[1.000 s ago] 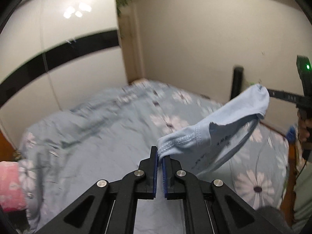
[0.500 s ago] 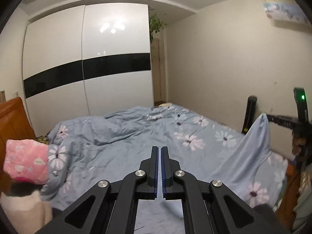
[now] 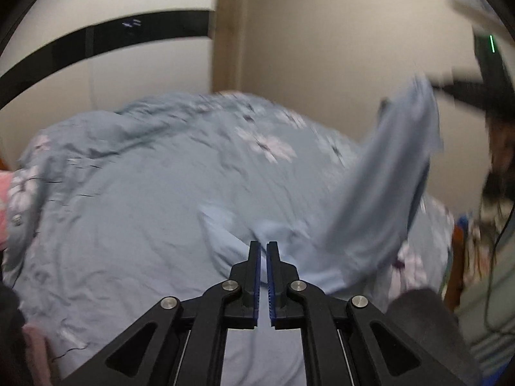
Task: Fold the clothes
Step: 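Lift the shirt by its shoulders with both grippers and shake it out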
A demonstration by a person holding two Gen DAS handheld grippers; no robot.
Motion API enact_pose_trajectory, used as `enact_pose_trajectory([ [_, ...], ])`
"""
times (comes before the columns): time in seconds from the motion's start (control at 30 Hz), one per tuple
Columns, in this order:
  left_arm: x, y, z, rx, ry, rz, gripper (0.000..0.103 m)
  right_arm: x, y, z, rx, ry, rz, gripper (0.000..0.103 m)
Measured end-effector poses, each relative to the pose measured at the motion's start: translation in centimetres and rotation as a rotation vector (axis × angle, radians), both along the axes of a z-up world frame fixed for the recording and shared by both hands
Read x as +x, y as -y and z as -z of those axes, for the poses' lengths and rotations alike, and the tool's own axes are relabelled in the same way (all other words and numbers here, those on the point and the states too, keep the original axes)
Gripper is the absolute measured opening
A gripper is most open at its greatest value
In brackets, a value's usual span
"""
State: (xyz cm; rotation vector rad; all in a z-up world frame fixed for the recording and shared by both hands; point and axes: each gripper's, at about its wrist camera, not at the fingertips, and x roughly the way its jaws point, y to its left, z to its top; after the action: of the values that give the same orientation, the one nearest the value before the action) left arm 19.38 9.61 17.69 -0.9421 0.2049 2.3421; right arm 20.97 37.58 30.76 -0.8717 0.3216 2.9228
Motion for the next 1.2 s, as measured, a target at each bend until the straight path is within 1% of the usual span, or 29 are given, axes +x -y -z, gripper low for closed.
enact_pose_trajectory([
  [0.03, 0.3, -1.8, 0.9, -0.020, 0.004, 0.036, 0.022, 0.0, -0.2, 0.0, -0.005, 0.001, 0.003, 0.003],
  [0.07, 0.7, -3.6, 1.8, -0.038, 0.002, 0.074, 0.037, -0.1, -0.5, 0.0, -0.009, 0.002, 0.005, 0.003],
  [0.13, 1.8, -7.0, 3.4, -0.062, -0.006, 0.139, 0.053, -0.2, -0.9, 0.1, -0.013, 0.004, 0.006, 0.003],
  [0.17, 2.3, -8.5, 4.2, -0.075, -0.011, 0.169, 0.057, -0.4, -1.1, 0.1, -0.010, 0.006, 0.003, 0.003],
  [0.23, 3.0, -11.2, 6.0, -0.123, -0.026, 0.213, 0.060, -0.8, -1.3, 0.2, -0.009, 0.009, -0.003, 0.003],
  [0.37, 3.7, -15.5, 9.9, -0.228, -0.058, 0.244, 0.063, -1.3, -1.8, 0.2, -0.022, 0.011, -0.014, 0.003],
  [0.43, 3.6, -17.1, 11.9, -0.270, -0.058, 0.236, 0.063, -1.4, -2.0, 0.3, -0.026, 0.013, -0.020, 0.003],
  [0.5, 3.1, -18.0, 13.4, -0.297, -0.047, 0.216, 0.063, -1.6, -2.2, 0.3, -0.031, 0.014, -0.025, 0.003],
  [0.6, 2.0, -18.8, 15.0, -0.326, -0.040, 0.152, 0.063, -1.8, -2.5, 0.4, -0.038, 0.016, -0.033, 0.003],
  [0.67, 1.0, -18.7, 15.6, -0.319, -0.014, 0.102, 0.061, -1.9, -2.8, 0.5, -0.043, 0.017, -0.036, 0.003],
  [0.7, 0.5, -18.5, 15.6, -0.303, 0.004, 0.079, 0.058, -1.9, -3.0, 0.5, -0.046, 0.019, -0.034, 0.003],
  [0.73, 0.1, -18.2, 15.5, -0.290, 0.017, 0.067, 0.042, -1.9, -3.2, 0.6, -0.049, 0.020, -0.031, 0.004],
  [0.77, -0.2, -17.9, 15.3, -0.279, 0.022, 0.060, 0.016, -1.9, -3.5, 0.7, -0.053, 0.021, -0.028, 0.004],
  [0.8, -0.4, -17.6, 15.0, -0.271, 0.024, 0.050, 0.003, -1.8, -3.7, 0.7, -0.057, 0.022, -0.025, 0.004],
  [0.87, -0.8, -16.6, 14.1, -0.242, 0.027, 0.026, 0.002, -1.6, -3.9, 0.7, -0.064, 0.018, -0.019, 0.003],
  [0.93, -1.2, -14.8, 12.3, -0.178, 0.023, -0.013, 0.002, -1.4, -3.9, 0.6, -0.060, 0.015, -0.012, 0.004],
  [1.03, -2.3, -11.3, 8.2, -0.103, -0.039, -0.106, 0.002, -1.0, -3.8, 0.2, -0.058, 0.008, -0.006, 0.004],
  [1.2, -3.6, -5.8, 1.8, 0.001, -0.127, -0.248, 0.001, -0.1, -2.8, -2.0, -0.068, -0.036, -0.010, 0.004],
])
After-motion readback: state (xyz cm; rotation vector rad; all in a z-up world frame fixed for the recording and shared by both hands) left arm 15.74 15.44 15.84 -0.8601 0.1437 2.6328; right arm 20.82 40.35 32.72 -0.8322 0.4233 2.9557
